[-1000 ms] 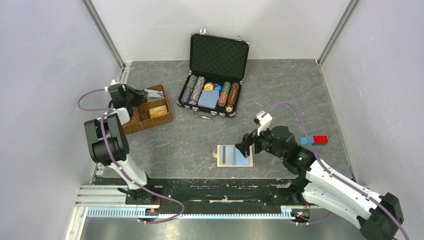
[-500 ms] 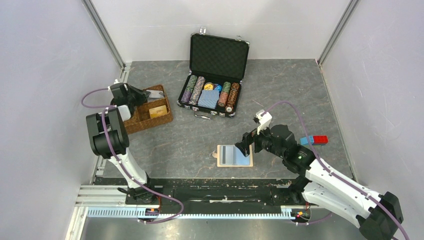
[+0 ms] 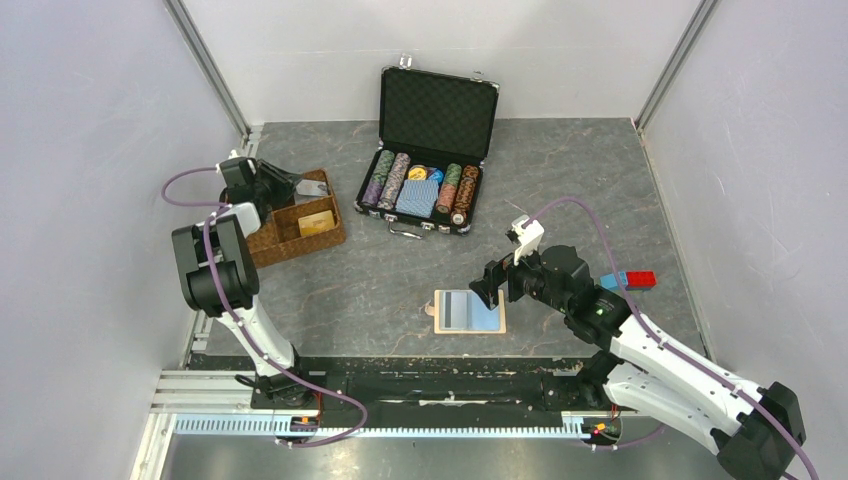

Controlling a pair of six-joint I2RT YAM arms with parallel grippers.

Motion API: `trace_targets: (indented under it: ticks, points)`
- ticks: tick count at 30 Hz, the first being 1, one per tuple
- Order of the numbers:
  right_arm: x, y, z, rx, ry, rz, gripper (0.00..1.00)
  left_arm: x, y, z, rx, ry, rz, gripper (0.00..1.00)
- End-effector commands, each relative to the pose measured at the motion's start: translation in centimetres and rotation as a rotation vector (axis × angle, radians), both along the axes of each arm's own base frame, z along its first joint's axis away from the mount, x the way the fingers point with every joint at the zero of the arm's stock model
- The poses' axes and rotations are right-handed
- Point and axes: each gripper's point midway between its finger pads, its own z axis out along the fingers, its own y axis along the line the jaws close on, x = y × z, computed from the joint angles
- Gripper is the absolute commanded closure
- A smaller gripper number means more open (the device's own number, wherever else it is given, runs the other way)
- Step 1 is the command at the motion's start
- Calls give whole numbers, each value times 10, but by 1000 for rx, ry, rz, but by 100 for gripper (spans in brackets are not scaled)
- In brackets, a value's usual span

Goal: Take the credit cards out of the card holder
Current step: Place the credit card in the storage box.

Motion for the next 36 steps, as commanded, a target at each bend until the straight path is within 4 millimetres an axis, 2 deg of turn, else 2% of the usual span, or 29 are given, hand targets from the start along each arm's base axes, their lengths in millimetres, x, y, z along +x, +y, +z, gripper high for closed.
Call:
trace_targets:
  ticks: [1, 9, 19, 27, 30, 36]
  points:
    - [8, 3, 25, 35, -58, -7, 2, 6, 5, 9, 83, -8, -23, 58]
    - [8, 3, 22, 31, -53, -5, 2, 8, 4, 0, 110, 25, -38, 55]
    - [8, 2, 24, 36, -54, -5, 2, 7, 9, 0, 205, 77, -38, 53]
    - [8, 2, 24, 38, -56, -6, 2, 8, 5, -4, 216, 98, -59, 51]
    - [8, 2, 26, 41, -55, -6, 2, 6, 5, 2, 215, 98, -62, 51]
    - [6, 2, 20, 45, 1, -21, 2, -9, -3, 39, 184, 118, -71, 50]
